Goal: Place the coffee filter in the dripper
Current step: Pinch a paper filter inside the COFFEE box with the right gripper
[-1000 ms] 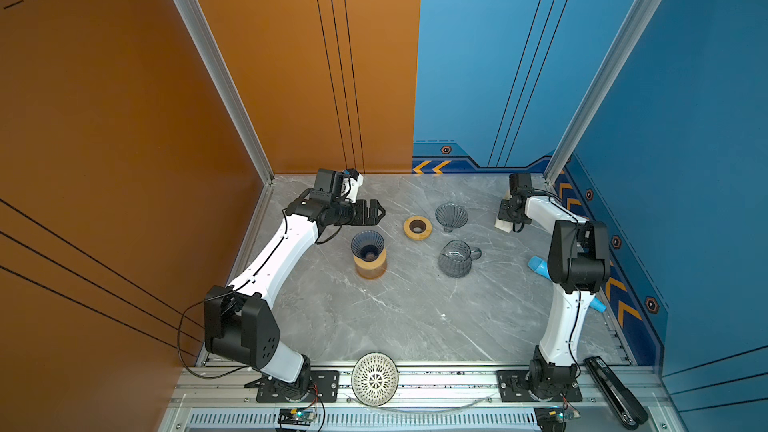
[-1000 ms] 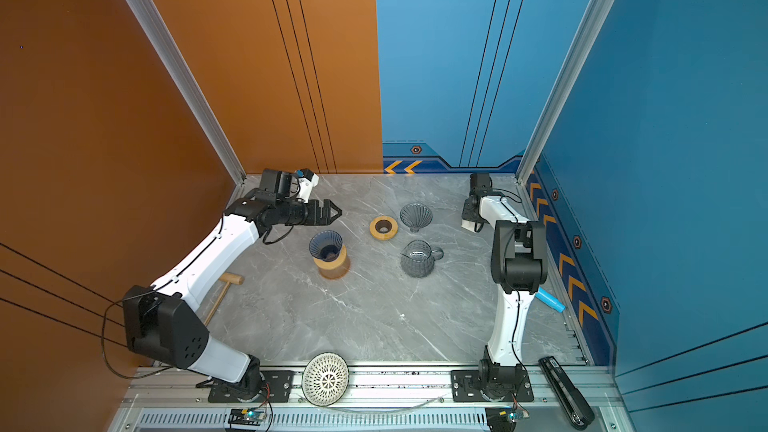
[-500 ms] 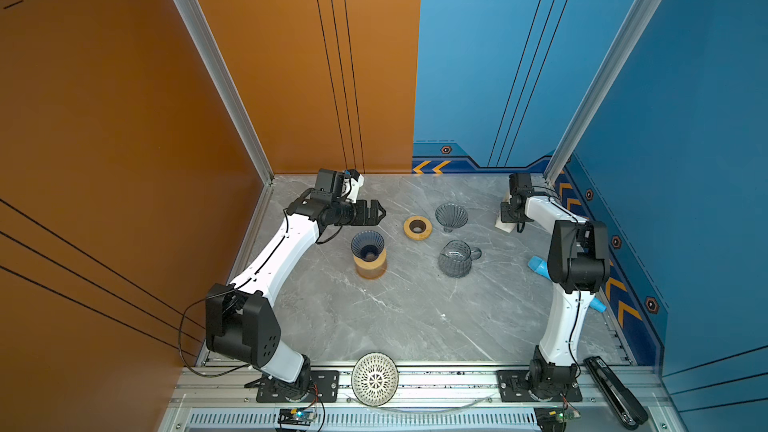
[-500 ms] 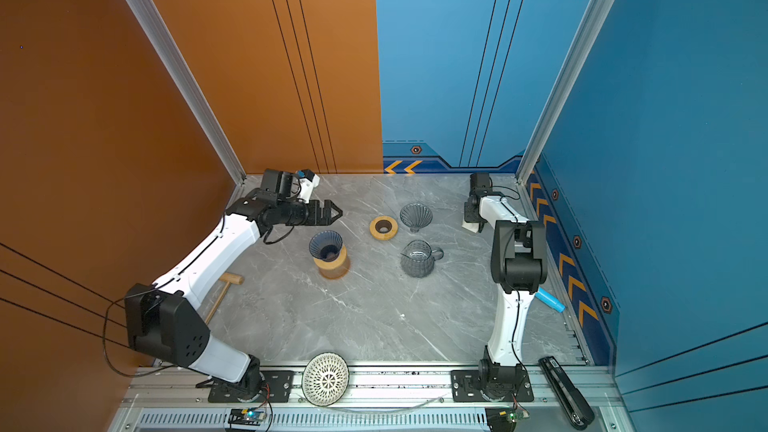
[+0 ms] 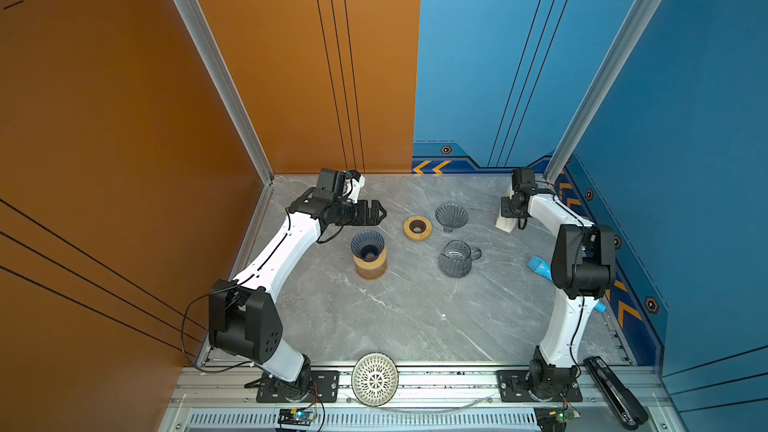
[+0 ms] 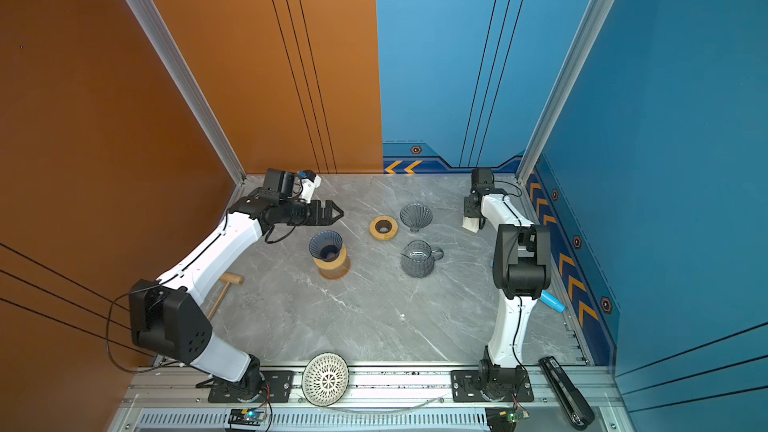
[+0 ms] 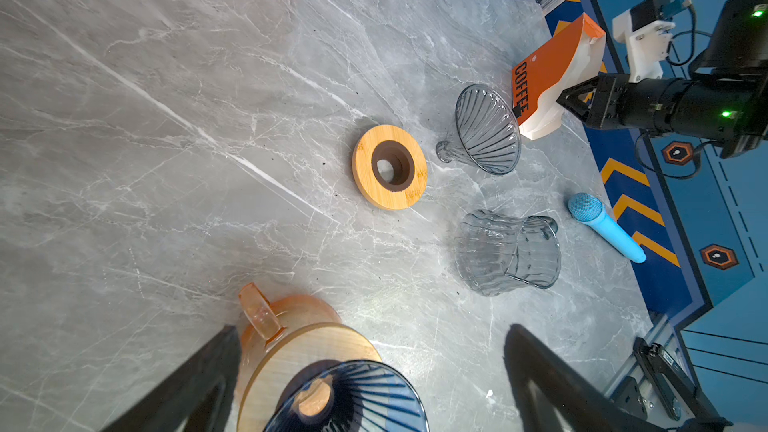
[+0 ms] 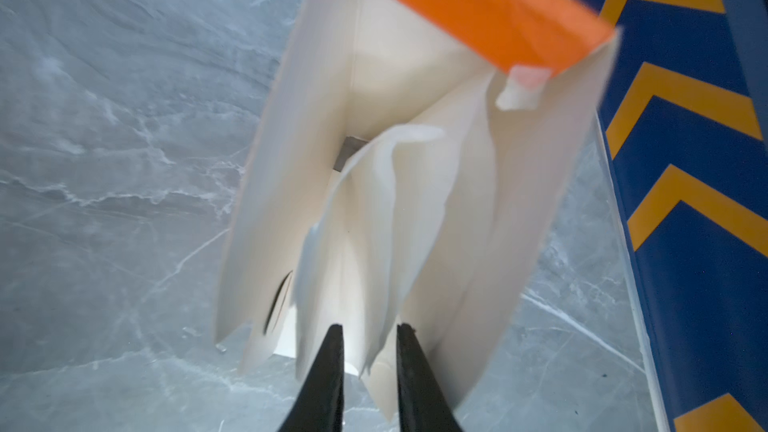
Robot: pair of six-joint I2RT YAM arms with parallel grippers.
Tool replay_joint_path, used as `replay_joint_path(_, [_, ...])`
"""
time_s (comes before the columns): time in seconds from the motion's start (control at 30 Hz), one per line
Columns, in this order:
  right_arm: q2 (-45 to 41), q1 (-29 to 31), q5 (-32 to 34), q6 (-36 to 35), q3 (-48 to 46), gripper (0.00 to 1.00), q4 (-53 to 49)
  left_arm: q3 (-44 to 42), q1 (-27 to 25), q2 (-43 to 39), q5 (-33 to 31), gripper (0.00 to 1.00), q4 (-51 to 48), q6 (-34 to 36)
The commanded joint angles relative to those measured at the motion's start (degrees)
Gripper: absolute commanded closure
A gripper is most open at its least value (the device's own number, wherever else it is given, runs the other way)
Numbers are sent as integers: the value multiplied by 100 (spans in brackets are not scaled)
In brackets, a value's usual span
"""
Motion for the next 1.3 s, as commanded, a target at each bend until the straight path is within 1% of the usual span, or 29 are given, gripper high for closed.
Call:
replay_joint_path(0.0, [-412, 101, -92, 176, -39, 75, -228, 182, 25, -7, 159, 1, -105, -5])
replay_joint_path(0.13, [-663, 239, -142, 182, -162, 75, -226, 162, 30, -36, 108, 1, -110, 22])
replay_joint_path(0.23, [-689, 320, -234, 227, -171, 76, -256, 131, 35, -44, 88, 1, -106, 31])
replay_joint_path(0.63, [-29, 278, -201, 356, 142, 78, -273, 64, 49, -79, 87, 1, -145, 66])
replay_joint_path(1.07, [230, 138, -199, 332, 235, 79, -270, 83, 49, -56, 96, 2, -148, 57])
replay_joint_path(1.27, [293, 128, -373, 228, 242, 79, -243, 83, 46, -70, 100, 2, -151, 39])
